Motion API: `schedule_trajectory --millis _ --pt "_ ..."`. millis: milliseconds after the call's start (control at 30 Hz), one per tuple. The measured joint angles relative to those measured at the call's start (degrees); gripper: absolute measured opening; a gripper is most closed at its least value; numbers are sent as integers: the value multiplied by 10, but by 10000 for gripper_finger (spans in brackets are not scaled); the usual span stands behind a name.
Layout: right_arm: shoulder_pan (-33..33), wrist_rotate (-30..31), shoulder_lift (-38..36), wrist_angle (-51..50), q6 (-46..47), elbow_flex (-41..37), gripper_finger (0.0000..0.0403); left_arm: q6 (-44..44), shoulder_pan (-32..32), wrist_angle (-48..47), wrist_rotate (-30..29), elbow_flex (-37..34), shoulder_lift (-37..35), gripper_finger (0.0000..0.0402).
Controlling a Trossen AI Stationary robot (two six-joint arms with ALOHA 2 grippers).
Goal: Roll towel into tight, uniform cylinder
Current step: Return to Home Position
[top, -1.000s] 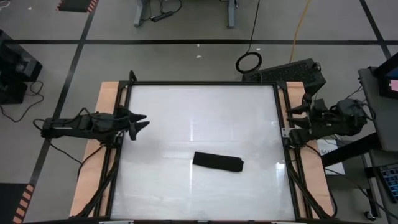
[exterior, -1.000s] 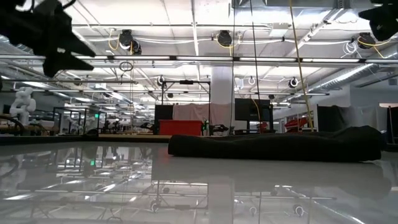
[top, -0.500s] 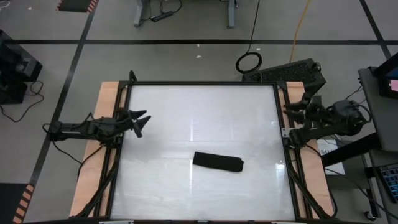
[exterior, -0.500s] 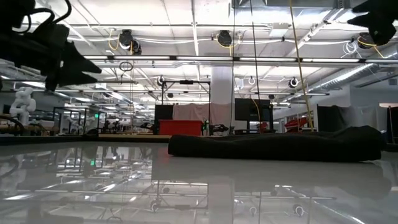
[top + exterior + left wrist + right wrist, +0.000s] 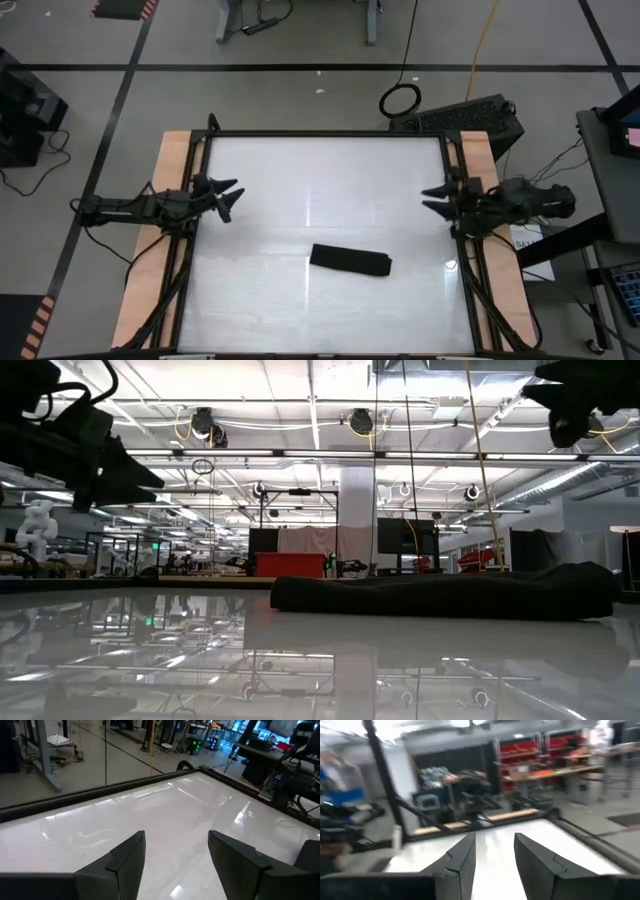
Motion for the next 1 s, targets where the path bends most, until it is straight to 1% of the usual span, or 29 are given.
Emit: schedule_trajectory --millis 67,133,267,433,533,600,667,800,900,1000 --pt "0 -16 0 71 9 -44 125 -3 0 0 1 0 0 221" --pt "0 -19 0 104 5 -75 125 -4 0 3 12 0 0 221" --pt "0 -29 0 88 -24 -106 125 -4 0 12 30 -1 0 221" --pt "0 -39 -1 83 -75 -132 125 3 0 15 23 -2 0 221" --pt "0 -45 0 81 -107 -148 125 30 0 47 8 -8 1 221" --pt "0 -45 0 81 -111 -154 125 43 0 80 5 -14 2 221" --pt "0 -46 0 81 -97 -160 125 42 0 115 4 -22 2 221" --pt "0 -46 0 77 -30 -162 125 34 0 175 17 -37 2 221" --pt "0 -55 0 77 5 -162 125 27 -1 181 25 -39 2 221" --pt "0 -73 0 74 -6 -163 125 27 -5 181 43 -39 5 221"
